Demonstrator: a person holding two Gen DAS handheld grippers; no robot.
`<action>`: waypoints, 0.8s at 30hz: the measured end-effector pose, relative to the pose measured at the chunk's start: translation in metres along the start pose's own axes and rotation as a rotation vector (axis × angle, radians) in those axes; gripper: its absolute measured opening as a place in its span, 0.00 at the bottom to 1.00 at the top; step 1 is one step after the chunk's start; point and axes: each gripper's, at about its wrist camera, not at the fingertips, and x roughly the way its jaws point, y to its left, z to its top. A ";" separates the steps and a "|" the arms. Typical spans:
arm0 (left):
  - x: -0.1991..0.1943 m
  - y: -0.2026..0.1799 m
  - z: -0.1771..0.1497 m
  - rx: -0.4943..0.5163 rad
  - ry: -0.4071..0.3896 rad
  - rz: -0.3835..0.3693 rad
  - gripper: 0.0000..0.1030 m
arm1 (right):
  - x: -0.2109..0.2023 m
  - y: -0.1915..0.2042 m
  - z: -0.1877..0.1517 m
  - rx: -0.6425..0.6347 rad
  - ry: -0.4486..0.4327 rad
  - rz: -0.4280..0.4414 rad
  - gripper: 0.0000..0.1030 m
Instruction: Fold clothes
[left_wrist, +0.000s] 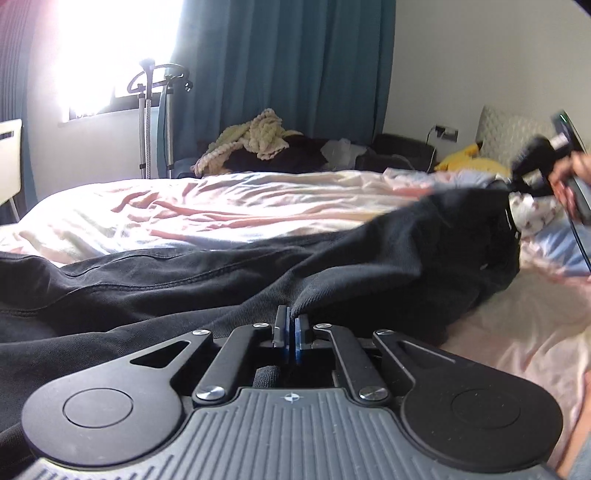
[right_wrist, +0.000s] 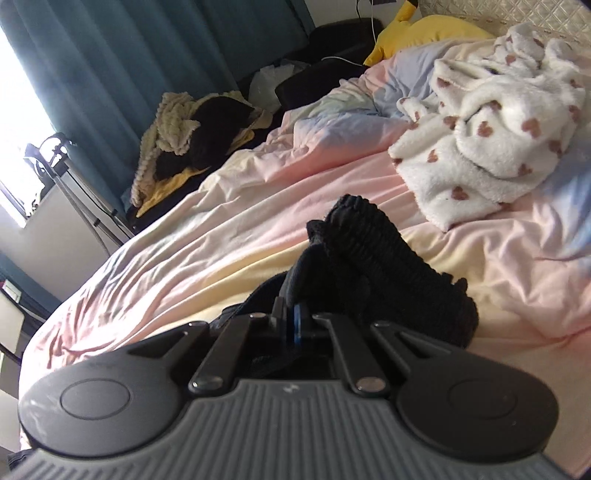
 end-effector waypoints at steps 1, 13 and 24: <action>-0.009 0.001 0.002 -0.013 -0.012 -0.014 0.03 | -0.018 -0.007 -0.006 0.005 -0.005 0.021 0.04; -0.086 -0.011 -0.021 -0.119 0.029 -0.228 0.04 | -0.117 -0.162 -0.125 0.180 0.126 0.105 0.04; -0.104 -0.004 -0.025 -0.290 0.161 -0.177 0.71 | -0.114 -0.225 -0.172 0.322 0.140 0.211 0.28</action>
